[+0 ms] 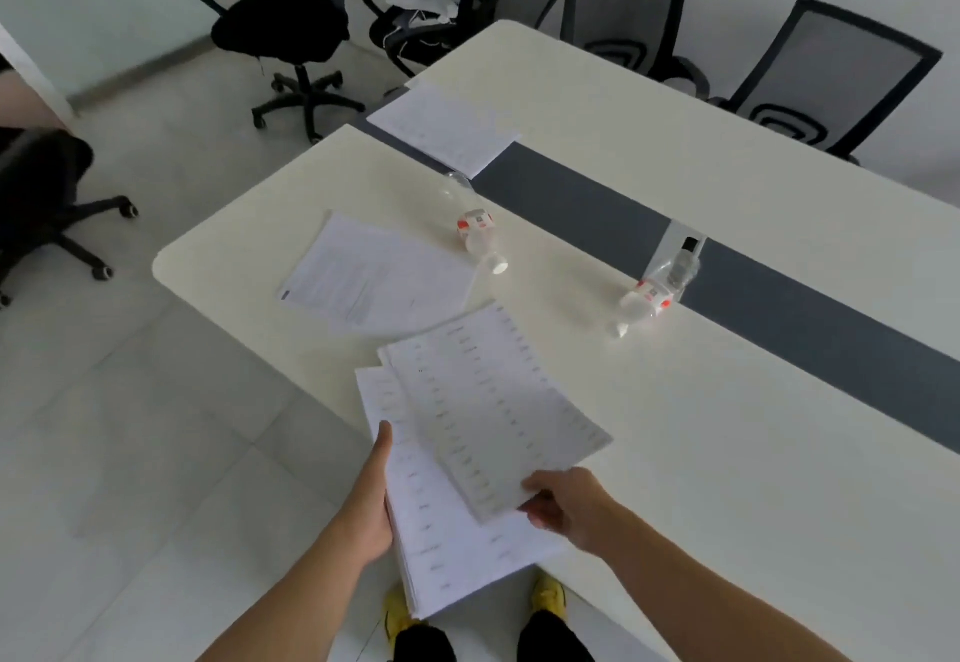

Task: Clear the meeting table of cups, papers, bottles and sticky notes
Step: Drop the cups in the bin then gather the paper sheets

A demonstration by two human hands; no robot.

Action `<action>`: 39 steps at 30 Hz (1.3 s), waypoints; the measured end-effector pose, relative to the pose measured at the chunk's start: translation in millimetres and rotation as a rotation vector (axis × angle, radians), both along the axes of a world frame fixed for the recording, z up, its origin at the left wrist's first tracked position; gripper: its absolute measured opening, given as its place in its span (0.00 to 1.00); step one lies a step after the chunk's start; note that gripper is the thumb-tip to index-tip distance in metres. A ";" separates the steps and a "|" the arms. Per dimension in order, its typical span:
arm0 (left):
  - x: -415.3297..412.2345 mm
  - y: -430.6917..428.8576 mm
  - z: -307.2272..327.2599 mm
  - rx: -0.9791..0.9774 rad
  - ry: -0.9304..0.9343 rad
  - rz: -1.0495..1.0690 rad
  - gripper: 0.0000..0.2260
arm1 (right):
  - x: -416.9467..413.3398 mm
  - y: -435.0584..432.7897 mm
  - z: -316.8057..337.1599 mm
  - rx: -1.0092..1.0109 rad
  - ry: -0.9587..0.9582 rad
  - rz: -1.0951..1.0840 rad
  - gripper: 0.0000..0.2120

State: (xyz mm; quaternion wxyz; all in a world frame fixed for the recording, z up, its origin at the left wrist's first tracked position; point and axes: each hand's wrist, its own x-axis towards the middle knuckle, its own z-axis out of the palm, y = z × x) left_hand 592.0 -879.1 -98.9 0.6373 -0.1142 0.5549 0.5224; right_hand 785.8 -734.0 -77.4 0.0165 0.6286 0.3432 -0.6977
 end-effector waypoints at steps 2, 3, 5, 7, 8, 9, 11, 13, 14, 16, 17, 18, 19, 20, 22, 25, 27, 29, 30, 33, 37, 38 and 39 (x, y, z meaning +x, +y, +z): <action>-5.8 1.2 -4.7 -0.016 0.030 -0.057 0.26 | -1.6 -32.3 -12.3 -0.070 -0.004 0.115 0.15; -8.0 2.6 -6.3 -0.040 0.033 -0.079 0.27 | -1.7 -44.0 -16.7 -0.095 -0.009 0.154 0.16; -11.4 2.0 -16.2 -0.105 0.031 -0.098 0.29 | -1.7 -63.7 -18.3 -0.159 -0.009 0.222 0.15; -12.1 3.3 -13.2 -0.104 0.068 -0.108 0.22 | -1.1 -72.7 -14.1 -0.222 0.020 0.329 0.12; -12.6 4.0 -10.5 -0.096 0.091 -0.126 0.18 | 0.4 -72.8 -11.1 -0.246 0.035 0.388 0.11; -13.5 5.0 -5.6 -0.092 0.105 -0.143 0.17 | 1.6 -70.1 -5.8 -0.261 0.050 0.442 0.11; -18.2 5.1 5.0 -0.055 0.095 -0.167 0.16 | 6.6 -57.3 4.6 -0.260 0.053 0.494 0.15; -31.4 4.7 19.2 -0.006 0.119 -0.209 0.16 | 10.3 -34.8 18.5 -0.209 0.015 0.429 0.21; -39.1 3.5 25.8 0.018 0.134 -0.228 0.16 | 12.8 -21.7 23.3 -0.166 -0.007 0.374 0.25; -62.1 -1.0 43.6 0.069 0.161 -0.253 0.16 | 6.1 5.9 35.4 -0.072 -0.014 0.311 0.30; -73.7 -3.2 53.3 0.087 0.167 -0.255 0.16 | -2.6 18.3 42.2 -0.026 -0.006 0.307 0.30; -84.6 -5.5 61.3 0.101 0.170 -0.248 0.15 | -12.3 28.7 47.5 0.021 0.002 0.312 0.28; -97.3 -9.3 68.7 0.108 0.174 -0.223 0.15 | -27.0 36.5 52.2 0.078 0.002 0.325 0.26; -109.3 -13.3 74.8 0.118 0.185 -0.201 0.15 | -43.8 41.9 56.0 0.141 -0.011 0.351 0.24; -129.0 -19.6 84.8 0.136 0.207 -0.166 0.16 | -76.8 49.3 58.3 0.269 -0.043 0.412 0.22; -163.6 -29.6 91.8 0.141 0.232 -0.091 0.19 | -132.0 60.5 49.3 0.423 -0.102 0.522 0.24; -186.0 -33.5 91.2 0.132 0.250 -0.057 0.21 | -164.7 70.5 44.4 0.521 -0.163 0.620 0.26; -211.3 -34.3 88.2 0.126 0.270 -0.023 0.21 | -198.0 84.4 38.4 0.601 -0.219 0.752 0.30; -218.5 -33.9 88.7 0.129 0.280 -0.019 0.22 | -208.3 90.2 36.7 0.634 -0.250 0.814 0.33; -257.6 -22.7 84.1 0.113 0.283 0.005 0.24 | -262.3 118.3 16.6 0.716 -0.326 0.974 0.41; -306.7 -7.9 69.5 0.054 0.275 0.002 0.23 | -337.1 156.1 -6.1 0.853 -0.399 1.083 0.50; -318.6 -5.2 61.7 0.017 0.277 0.000 0.22 | -353.9 164.6 -12.5 0.886 -0.418 1.106 0.52; -326.3 -3.6 56.0 -0.036 0.293 -0.005 0.21 | -365.3 171.6 -14.1 0.905 -0.437 1.132 0.53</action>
